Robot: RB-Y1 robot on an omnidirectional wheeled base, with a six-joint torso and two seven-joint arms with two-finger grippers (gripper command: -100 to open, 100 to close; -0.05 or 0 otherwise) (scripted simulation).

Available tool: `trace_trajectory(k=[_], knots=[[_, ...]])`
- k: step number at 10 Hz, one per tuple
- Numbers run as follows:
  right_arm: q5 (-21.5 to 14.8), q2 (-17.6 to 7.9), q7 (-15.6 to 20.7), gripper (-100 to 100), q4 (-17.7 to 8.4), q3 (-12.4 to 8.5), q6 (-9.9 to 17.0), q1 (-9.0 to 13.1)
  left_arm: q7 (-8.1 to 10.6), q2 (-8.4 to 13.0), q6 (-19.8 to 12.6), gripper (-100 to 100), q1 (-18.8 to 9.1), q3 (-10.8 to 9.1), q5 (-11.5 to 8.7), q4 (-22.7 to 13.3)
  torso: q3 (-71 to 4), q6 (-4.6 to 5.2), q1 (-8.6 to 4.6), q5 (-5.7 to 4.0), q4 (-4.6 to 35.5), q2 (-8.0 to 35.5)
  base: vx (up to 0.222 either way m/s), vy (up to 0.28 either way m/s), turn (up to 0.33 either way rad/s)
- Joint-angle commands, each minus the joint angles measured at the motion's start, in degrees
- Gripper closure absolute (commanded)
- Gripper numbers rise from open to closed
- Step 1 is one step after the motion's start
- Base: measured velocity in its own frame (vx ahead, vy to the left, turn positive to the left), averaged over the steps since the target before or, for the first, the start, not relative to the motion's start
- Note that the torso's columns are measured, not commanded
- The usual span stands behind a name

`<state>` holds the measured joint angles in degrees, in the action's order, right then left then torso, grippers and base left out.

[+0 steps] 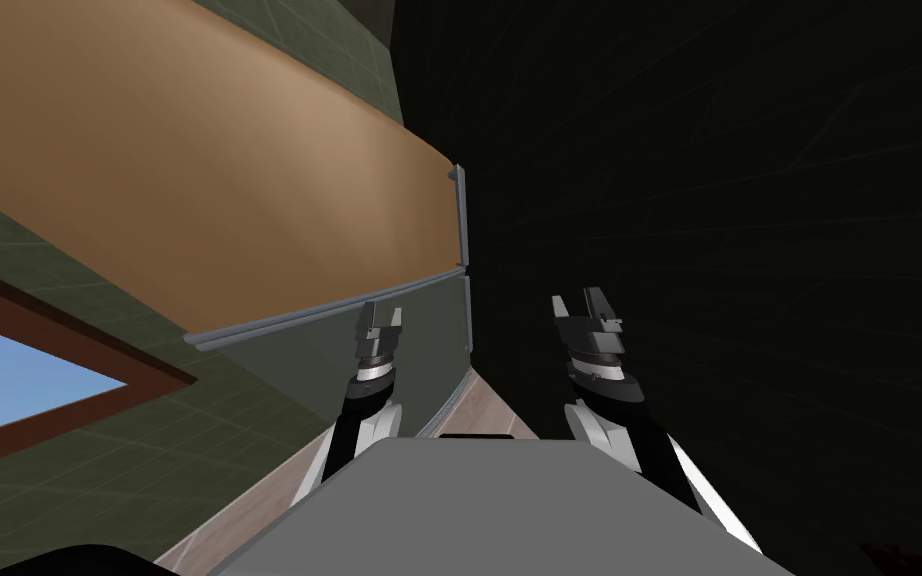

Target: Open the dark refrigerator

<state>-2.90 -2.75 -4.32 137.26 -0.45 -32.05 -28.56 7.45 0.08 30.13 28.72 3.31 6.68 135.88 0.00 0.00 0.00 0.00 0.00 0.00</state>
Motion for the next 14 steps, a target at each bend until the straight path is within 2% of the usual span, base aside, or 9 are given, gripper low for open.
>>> trace_trajectory(k=[1,9,10,11,14], knots=[[0.00,0.00,0.00,0,0.00,0.00,0.00,0.00,0.00,0.00,0.00,0,0.00,0.00,0.00,0.00,-4.67,0.00,0.00,0.00,2.35,2.32,0.000,0.000,0.000],[0.00,0.00,0.00,0,0.02,0.00,0.00,0.00,0.00,0.00,0.01,0,0.00,0.00,0.00,0.02,-70.73,0.00,0.00,0.00,35.37,35.39,0.000,0.000,0.000],[0.00,0.00,0.00,0,0.02,0.00,-0.01,0.00,0.38,2.07,-0.66,-100,-0.65,-0.10,-0.60,-0.63,-79.19,0.00,0.00,0.00,39.60,39.62,0.001,0.001,-0.068],[0.00,0.00,0.00,0,0.00,0.00,0.00,0.00,0.76,3.69,-1.32,-100,-1.30,-0.20,-1.20,-1.29,-83.13,0.01,0.02,0.01,41.49,41.56,-0.009,0.004,-0.129],[0.00,0.00,0.00,0,-0.01,0.00,0.00,0.00,2.57,8.91,-4.48,-100,-4.44,-0.59,-4.08,-4.37,-84.55,0.00,0.02,0.01,42.27,42.28,-0.016,0.008,-0.136]])
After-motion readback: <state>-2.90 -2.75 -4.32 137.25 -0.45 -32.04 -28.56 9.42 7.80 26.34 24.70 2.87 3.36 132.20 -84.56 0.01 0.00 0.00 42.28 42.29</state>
